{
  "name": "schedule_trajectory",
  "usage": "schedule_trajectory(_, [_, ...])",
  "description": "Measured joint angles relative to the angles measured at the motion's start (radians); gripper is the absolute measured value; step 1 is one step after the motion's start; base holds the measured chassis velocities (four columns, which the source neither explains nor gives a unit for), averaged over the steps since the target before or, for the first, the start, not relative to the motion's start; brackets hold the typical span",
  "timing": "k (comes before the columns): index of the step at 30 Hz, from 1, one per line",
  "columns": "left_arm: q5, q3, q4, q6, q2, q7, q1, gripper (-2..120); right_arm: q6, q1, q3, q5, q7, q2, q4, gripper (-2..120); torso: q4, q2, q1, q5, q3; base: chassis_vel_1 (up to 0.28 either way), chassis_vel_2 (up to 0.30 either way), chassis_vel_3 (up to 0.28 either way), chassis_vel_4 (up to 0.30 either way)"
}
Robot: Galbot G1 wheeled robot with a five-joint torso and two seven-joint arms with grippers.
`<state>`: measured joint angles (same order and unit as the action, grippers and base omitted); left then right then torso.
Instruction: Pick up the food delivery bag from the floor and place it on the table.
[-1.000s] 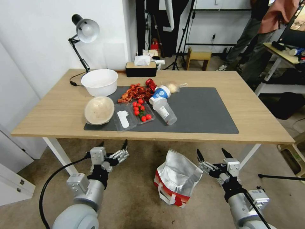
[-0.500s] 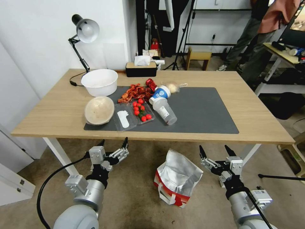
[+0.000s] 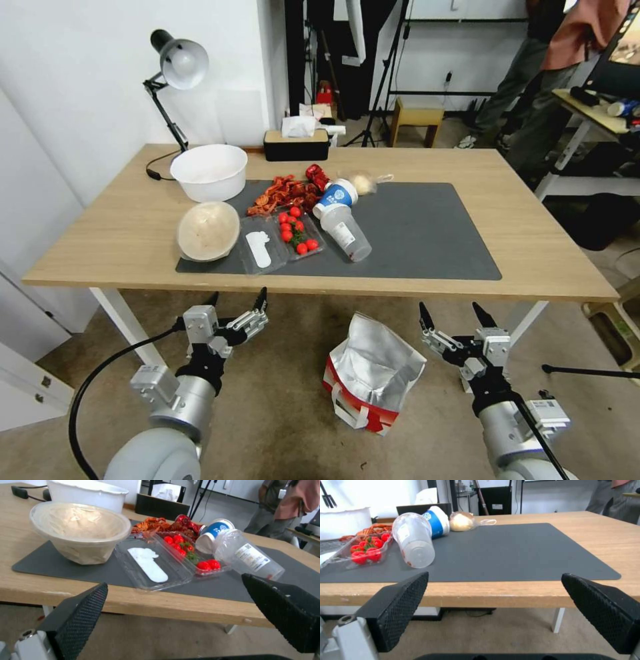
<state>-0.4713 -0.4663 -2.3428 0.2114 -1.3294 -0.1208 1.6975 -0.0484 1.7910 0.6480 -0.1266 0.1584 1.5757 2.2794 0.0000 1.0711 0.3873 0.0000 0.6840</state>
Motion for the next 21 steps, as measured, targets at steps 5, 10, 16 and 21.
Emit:
schedule_trajectory(5, [0.0, -0.004, 0.0, 0.0, 0.004, 0.002, 0.002, 100, 0.008, -0.001, -0.002, 0.0, 0.0, 0.003, -0.009, 100, 0.0, -0.027, -0.012, 0.0001, -0.015, 0.0, 0.0, 0.0, 0.0])
schedule_trajectory(10, [0.0, -0.002, 0.0, 0.0, 0.003, 0.001, 0.005, 100, 0.011, -0.001, -0.004, 0.0, 0.001, 0.003, -0.012, 100, 0.0, -0.05, -0.022, 0.0, -0.028, 0.0, 0.0, 0.0, 0.0])
schedule_trajectory(16, [0.0, -0.004, -0.001, -0.003, 0.001, 0.0, 0.008, 100, 0.008, -0.01, -0.004, -0.004, 0.001, 0.002, -0.014, 100, 0.0, -0.084, -0.037, 0.0001, -0.047, 0.0, 0.0, 0.0, 0.0])
schedule_trajectory(21, [0.0, -0.01, -0.001, -0.004, 0.003, 0.0, 0.006, 100, -0.001, -0.021, -0.005, -0.005, -0.001, 0.003, -0.015, 100, 0.0, -0.111, -0.049, 0.0, -0.062, 0.0, 0.0, 0.0, 0.0])
